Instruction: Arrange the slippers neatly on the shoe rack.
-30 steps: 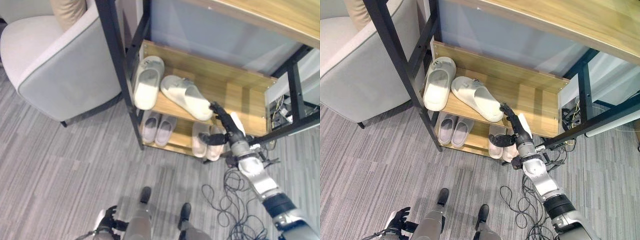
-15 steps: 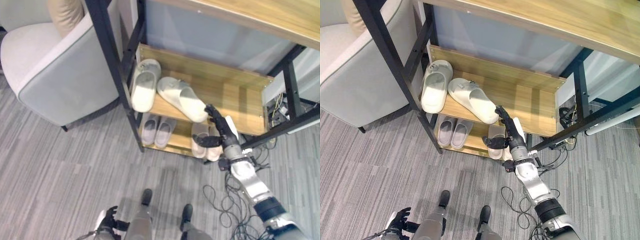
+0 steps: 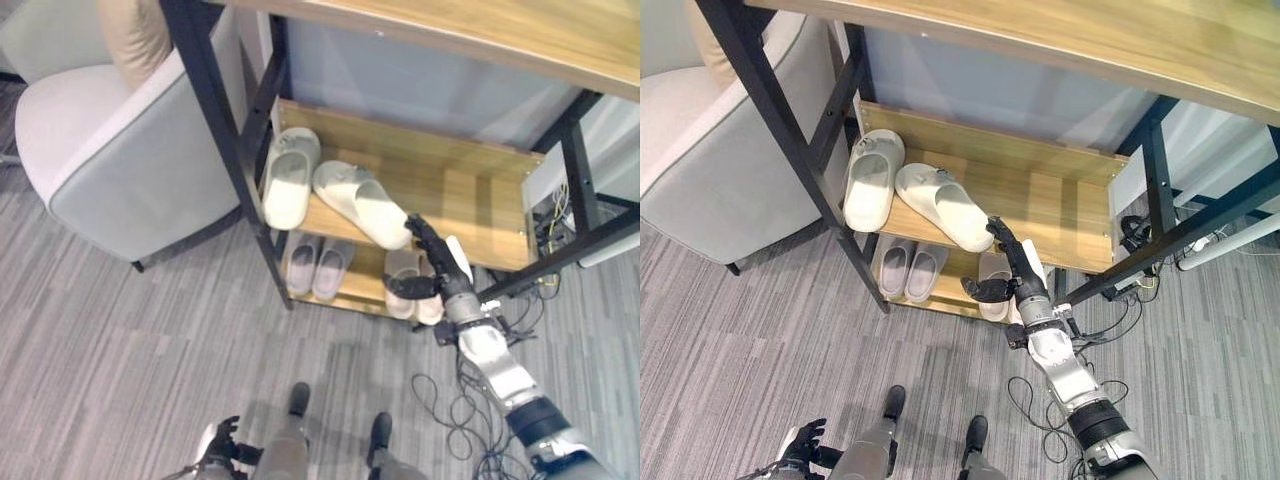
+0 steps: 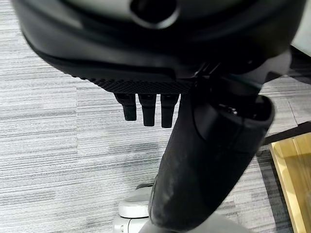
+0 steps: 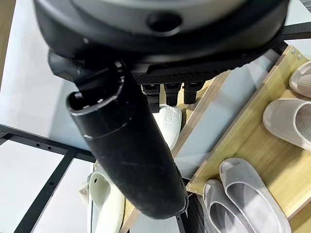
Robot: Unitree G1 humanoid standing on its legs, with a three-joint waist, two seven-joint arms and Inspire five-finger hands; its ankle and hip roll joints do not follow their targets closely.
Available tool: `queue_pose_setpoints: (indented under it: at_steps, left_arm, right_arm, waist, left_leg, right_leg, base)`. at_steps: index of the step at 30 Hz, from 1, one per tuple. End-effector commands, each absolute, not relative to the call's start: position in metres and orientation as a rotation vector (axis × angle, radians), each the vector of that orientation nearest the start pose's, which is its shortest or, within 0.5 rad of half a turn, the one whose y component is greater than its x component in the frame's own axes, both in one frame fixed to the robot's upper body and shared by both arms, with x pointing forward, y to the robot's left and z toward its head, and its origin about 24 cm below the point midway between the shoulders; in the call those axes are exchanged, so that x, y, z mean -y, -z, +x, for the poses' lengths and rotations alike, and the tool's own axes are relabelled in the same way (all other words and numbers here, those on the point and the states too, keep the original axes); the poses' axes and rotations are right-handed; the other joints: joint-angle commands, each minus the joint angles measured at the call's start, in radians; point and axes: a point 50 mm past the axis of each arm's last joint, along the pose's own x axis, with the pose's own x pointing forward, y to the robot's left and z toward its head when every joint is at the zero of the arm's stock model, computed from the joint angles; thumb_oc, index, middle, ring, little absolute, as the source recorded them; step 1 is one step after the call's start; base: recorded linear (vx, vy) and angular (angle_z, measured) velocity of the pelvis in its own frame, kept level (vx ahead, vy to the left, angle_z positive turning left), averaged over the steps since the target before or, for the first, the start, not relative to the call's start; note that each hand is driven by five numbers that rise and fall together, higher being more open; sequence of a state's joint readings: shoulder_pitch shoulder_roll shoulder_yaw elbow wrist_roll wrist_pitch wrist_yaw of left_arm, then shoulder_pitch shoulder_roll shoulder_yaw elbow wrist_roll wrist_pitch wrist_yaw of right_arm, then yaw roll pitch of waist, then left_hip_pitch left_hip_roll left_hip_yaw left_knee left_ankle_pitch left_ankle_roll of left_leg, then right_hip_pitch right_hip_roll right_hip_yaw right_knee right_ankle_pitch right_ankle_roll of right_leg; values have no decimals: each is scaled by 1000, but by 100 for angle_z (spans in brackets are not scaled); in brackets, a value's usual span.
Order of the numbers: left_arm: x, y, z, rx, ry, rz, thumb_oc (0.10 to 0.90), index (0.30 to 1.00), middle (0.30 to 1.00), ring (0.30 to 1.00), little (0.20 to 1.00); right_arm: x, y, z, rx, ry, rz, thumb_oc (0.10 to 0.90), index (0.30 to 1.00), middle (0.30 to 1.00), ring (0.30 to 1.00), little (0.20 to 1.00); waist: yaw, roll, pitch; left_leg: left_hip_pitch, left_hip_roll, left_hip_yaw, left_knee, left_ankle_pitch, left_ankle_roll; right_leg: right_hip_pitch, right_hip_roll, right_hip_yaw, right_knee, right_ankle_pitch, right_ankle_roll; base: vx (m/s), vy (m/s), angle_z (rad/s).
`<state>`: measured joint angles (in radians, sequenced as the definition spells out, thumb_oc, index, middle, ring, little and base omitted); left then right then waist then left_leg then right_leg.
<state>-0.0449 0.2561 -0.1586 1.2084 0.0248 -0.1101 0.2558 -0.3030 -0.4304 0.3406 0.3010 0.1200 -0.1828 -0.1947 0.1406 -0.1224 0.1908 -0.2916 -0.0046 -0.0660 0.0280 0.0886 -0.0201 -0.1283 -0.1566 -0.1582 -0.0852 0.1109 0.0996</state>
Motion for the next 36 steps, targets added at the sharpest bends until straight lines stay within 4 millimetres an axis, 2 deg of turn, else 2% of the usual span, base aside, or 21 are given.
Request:
queue_pose_setpoints:
  at_steps: [1, 14, 28, 36]
  left_arm:
    - [-248, 150, 107, -1056, -194, 535, 800, 900, 900, 900, 900]
    - [-245, 153, 99, -1077, -180, 543, 800, 900, 900, 900, 900]
    - [-245, 155, 93, -1093, -166, 563, 800, 900, 900, 900, 900]
    - [-244, 155, 91, -1098, -160, 576, 800, 900, 900, 900, 900]
  right_arm:
    - [131, -106, 296, 386, -229, -304, 800, 900, 900, 900, 900]
    - [129, -106, 291, 402, -220, -309, 800, 900, 900, 900, 900]
    - [104, -116, 299, 437, -268, -237, 800, 900, 900, 900, 900]
    - [88, -132, 305, 486, -301, -179, 800, 900, 900, 900, 900]
  waist:
    - [17, 25, -27]
    - [12, 35, -41]
    - [34, 38, -44]
    - [54, 35, -43]
  left_leg:
    - [170, -33, 3, -100, -115, 46]
    - [187, -34, 1, -102, -118, 46]
    - [190, -41, -10, -103, -117, 48]
    - [188, -46, -17, -104, -116, 49]
  right_leg:
    - [66, -1, -15, 140, -110, 74]
    - [77, -2, -17, 148, -122, 69]
    - [86, -3, -25, 143, -116, 70]
    - [92, -6, -34, 144, -109, 71]
  base:
    - [0, 0, 0]
    - [1, 0, 1]
    - [5, 6, 3]
    - [3, 2, 2]
